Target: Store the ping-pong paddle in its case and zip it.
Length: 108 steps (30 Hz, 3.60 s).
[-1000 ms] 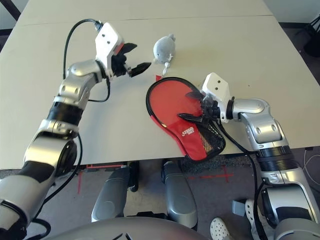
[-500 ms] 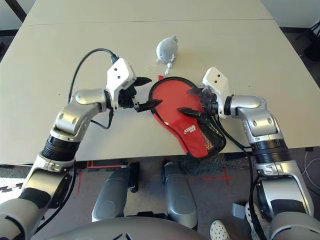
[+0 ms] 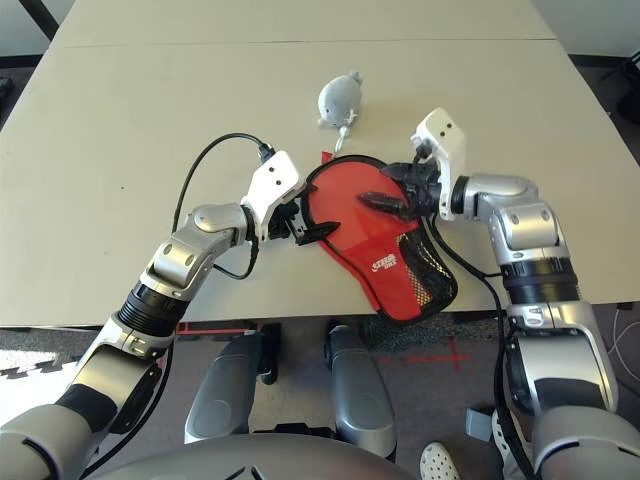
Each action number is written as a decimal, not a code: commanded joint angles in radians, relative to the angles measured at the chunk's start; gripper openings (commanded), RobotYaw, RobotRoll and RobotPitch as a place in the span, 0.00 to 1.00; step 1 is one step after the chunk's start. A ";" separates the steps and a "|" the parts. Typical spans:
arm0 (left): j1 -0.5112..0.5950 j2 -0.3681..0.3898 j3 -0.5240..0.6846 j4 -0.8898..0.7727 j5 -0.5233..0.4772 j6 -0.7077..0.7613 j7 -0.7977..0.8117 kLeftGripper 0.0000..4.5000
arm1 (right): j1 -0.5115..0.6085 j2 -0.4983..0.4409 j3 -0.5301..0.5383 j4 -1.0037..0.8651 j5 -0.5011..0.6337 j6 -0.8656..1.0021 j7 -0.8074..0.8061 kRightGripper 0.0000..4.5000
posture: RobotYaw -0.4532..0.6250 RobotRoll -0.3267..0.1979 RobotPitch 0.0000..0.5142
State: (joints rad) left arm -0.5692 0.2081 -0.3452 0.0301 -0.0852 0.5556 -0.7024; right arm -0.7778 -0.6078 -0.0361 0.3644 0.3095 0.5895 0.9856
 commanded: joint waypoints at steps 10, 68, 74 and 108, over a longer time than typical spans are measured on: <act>0.044 -0.003 -0.083 -0.020 0.003 0.162 -0.007 0.99 | -0.356 0.156 -0.061 0.620 -0.084 -0.209 -0.274 1.00 | 0.44 0.62 0.54; 0.039 -0.051 -0.124 -0.043 -0.021 0.234 0.027 1.00 | -0.188 -0.057 -0.148 0.554 -0.196 -0.349 -0.291 0.01 | 0.41 0.62 0.55; 0.028 -0.058 -0.120 -0.009 -0.026 0.224 0.018 1.00 | 0.011 -0.155 -0.164 0.210 -0.137 -0.123 -0.204 0.01 | 0.38 0.62 0.55; -0.041 -0.105 -0.107 0.145 0.000 0.160 0.040 1.00 | 0.590 -0.612 -0.123 -0.301 0.181 0.205 0.435 0.01 | 0.33 0.62 0.52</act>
State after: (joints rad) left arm -0.6503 0.0965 -0.4150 0.0894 -0.1127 0.6707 -0.6739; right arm -0.2117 -1.2046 -0.1680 0.0985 0.4619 0.7815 1.3742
